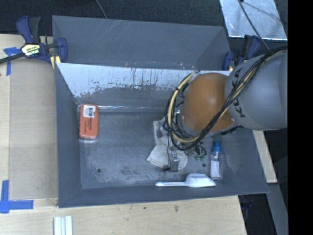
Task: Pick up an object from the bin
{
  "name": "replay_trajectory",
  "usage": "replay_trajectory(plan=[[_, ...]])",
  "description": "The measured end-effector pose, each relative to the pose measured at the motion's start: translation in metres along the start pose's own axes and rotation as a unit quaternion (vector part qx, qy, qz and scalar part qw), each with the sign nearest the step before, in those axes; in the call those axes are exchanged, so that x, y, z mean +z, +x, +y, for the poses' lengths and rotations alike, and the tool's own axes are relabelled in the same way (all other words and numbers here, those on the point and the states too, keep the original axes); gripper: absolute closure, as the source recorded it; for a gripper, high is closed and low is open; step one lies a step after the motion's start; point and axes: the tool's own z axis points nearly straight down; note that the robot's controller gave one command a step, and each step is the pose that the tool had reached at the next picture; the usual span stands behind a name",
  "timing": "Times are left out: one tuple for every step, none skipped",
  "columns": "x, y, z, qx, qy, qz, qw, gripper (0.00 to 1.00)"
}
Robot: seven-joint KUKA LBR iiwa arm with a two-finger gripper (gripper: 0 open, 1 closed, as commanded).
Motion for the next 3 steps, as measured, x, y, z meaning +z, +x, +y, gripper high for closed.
replay_trajectory(plan=[[0.004,-0.003,-0.012,0.044,-0.001,-0.0013,0.999,1.0],[0.004,-0.003,-0.012,0.045,-0.001,-0.0013,0.999,1.0],[-0.04,-0.002,-0.01,0.045,-0.001,0.005,0.999,1.0]])
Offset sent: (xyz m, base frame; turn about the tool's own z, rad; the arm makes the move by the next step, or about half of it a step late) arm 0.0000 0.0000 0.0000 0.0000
